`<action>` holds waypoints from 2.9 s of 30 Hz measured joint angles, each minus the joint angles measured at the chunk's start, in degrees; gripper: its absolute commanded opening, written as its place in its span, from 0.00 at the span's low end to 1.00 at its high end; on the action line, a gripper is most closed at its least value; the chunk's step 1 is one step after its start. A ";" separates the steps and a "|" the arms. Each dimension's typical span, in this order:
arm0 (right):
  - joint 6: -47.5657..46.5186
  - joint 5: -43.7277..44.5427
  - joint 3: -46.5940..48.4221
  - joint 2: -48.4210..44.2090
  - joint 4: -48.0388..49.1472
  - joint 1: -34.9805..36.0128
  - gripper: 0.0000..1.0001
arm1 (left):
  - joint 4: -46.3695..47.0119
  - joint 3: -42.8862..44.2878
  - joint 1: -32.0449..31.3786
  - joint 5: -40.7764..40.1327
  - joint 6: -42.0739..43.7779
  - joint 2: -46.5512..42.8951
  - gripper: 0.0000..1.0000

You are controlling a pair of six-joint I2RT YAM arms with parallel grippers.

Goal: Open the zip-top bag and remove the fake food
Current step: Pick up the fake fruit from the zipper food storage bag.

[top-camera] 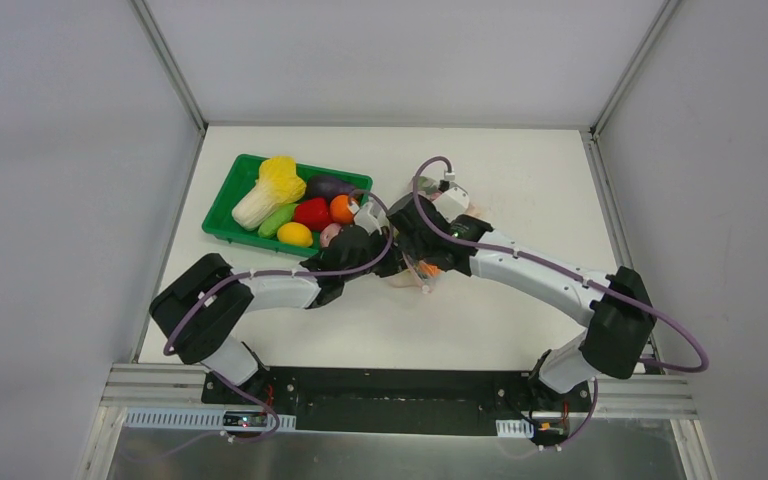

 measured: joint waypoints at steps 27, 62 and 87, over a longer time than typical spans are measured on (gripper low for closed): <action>-4.44 -0.33 -0.48 -3.28 0.33 -1.38 0.00 | -1.31 -0.07 0.07 2.60 1.64 1.46 0.81; -17.62 -17.99 -8.07 -12.87 1.07 -26.88 0.64 | 6.43 0.76 1.62 4.52 -2.27 5.81 0.77; -13.79 -32.74 -24.50 -7.96 18.29 -24.76 0.44 | -5.64 6.25 1.49 5.35 0.39 6.05 0.91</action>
